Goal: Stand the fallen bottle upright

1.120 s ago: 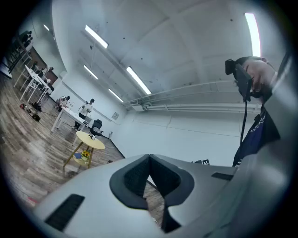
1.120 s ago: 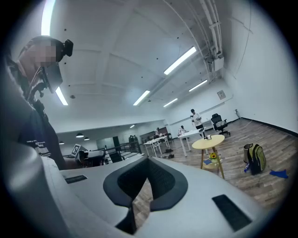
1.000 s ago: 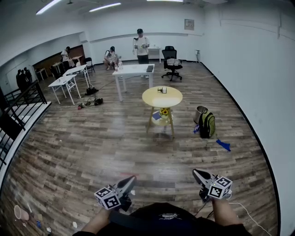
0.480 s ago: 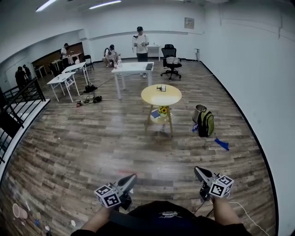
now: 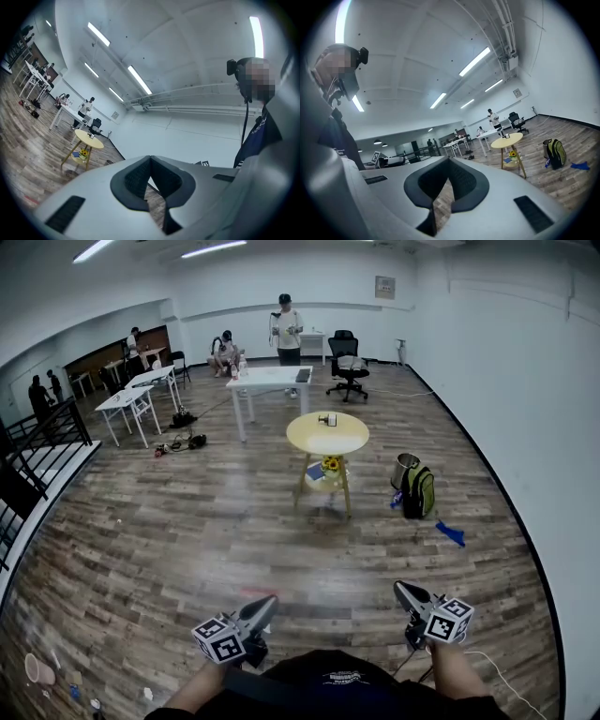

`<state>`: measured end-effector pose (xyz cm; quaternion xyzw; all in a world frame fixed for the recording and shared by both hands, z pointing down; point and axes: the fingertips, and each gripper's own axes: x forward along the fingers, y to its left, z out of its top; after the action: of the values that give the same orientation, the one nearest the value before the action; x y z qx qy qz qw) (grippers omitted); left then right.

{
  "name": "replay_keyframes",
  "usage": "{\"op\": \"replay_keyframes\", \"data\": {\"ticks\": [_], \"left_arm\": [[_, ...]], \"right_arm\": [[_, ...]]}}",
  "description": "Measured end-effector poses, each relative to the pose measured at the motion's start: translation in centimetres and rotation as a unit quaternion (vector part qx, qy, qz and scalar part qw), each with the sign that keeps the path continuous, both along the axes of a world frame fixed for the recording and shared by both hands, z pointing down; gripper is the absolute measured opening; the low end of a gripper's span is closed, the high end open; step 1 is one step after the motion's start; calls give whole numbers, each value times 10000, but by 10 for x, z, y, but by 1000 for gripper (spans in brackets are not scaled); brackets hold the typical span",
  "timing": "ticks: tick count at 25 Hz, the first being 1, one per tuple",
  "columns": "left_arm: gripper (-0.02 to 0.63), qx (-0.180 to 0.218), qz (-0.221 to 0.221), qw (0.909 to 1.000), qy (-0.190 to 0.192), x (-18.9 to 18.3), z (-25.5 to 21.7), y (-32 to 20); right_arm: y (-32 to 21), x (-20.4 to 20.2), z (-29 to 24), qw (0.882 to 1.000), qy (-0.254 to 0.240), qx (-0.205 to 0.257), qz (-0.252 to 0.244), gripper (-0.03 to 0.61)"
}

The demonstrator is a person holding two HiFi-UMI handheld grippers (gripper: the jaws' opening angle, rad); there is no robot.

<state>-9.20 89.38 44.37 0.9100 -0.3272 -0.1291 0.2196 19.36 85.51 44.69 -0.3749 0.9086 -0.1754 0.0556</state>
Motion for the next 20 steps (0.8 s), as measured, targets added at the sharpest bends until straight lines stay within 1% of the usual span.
{"op": "replay_keyframes", "data": {"ticks": [11,20], "left_arm": [[31,23,25,10000,-15,5,6,-3],[31,9,23,10000,28,-2,5,-9]], "right_arm": [[-3,2,3,10000,12,-15,-55,8],[-10,-7,3,10000,33,-28,-80,8]]}}
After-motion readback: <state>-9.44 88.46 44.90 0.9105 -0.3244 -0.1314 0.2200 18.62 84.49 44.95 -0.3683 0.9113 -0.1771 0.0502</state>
